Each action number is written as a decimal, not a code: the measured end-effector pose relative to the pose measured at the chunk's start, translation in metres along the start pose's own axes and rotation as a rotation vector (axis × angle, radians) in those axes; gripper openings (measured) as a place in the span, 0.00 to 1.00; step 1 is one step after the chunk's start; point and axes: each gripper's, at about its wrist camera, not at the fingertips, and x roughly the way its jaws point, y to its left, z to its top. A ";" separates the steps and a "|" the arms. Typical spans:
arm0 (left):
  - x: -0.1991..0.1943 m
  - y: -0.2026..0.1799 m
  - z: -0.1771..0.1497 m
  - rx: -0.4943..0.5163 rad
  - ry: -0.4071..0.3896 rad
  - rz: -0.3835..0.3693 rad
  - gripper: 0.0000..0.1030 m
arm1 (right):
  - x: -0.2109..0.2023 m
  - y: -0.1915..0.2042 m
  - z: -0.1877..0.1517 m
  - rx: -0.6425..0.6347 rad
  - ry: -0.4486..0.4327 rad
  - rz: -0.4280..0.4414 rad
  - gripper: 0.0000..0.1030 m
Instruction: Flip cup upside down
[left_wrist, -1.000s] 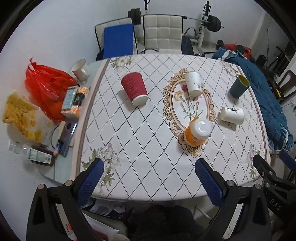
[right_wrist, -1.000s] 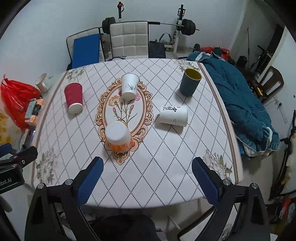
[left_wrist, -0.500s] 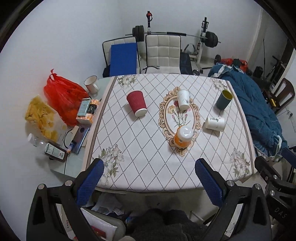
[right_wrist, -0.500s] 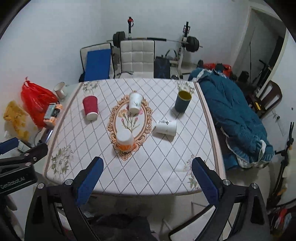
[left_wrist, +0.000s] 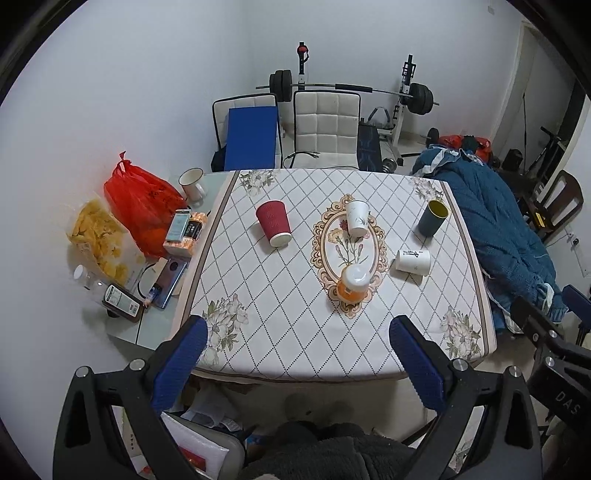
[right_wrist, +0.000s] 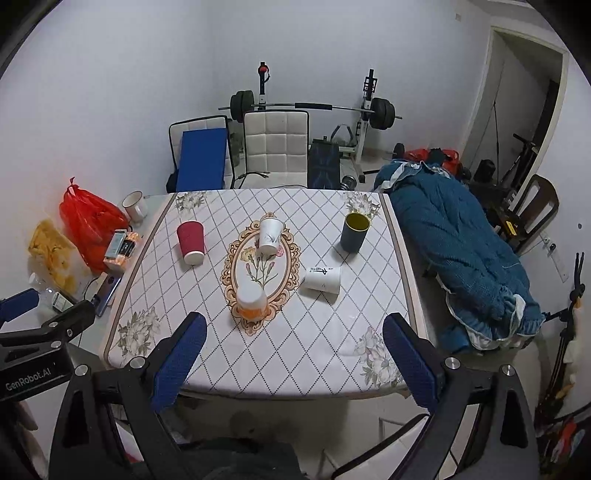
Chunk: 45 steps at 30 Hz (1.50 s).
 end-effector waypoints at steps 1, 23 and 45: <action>-0.001 -0.001 0.000 0.001 0.003 -0.003 0.98 | -0.002 -0.001 0.001 0.000 -0.002 0.000 0.95; -0.002 -0.012 -0.003 -0.025 -0.005 0.031 0.98 | 0.011 -0.008 0.005 -0.015 0.019 0.007 0.98; -0.003 -0.013 -0.002 -0.026 0.000 0.033 0.98 | 0.015 -0.011 0.007 -0.005 0.022 0.024 0.98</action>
